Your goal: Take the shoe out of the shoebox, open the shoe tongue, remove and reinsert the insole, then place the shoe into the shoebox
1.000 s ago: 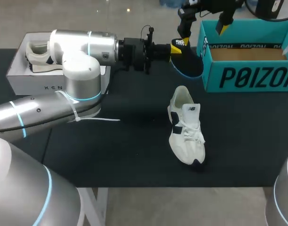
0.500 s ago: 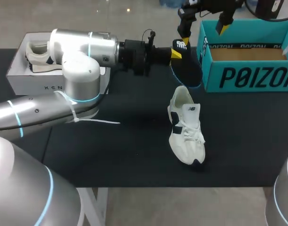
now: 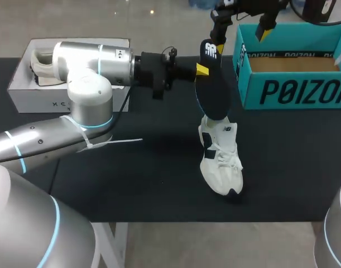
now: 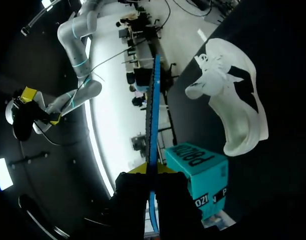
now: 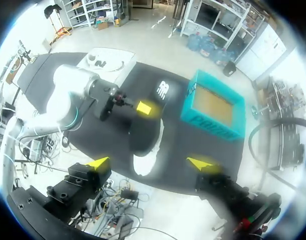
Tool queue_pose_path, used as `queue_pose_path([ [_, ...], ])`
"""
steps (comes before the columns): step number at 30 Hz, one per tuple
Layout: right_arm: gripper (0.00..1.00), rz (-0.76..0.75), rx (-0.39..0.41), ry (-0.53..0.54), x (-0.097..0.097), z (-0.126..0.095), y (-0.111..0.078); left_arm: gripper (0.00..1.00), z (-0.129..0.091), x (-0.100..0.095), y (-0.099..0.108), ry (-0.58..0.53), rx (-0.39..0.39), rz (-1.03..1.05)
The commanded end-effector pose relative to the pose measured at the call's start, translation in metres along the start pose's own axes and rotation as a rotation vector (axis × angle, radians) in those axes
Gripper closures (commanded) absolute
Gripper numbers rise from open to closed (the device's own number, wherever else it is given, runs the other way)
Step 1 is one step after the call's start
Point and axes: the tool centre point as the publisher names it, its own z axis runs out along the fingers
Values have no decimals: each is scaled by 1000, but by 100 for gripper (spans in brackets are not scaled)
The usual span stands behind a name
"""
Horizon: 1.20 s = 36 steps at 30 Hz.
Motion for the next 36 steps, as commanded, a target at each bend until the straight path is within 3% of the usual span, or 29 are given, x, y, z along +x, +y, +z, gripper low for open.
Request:
queue_pose_path([
  [1,0,0,1,0,0,0,1,100,8,2,11,32,15,-11],
  [20,0,0,1,0,0,0,1,100,9,2,12,48,8,-18],
  [23,0,55,-33,222,-21,3,2,100,9,2,12,48,8,-18],
  [28,0,181,-62,543,-59,24,-13,100,9,2,12,48,8,-18],
  [32,0,246,-76,744,-73,44,-29,100,9,2,12,48,8,-18],
  [36,0,281,-84,871,-78,59,-37,100,9,2,12,48,8,-18],
])
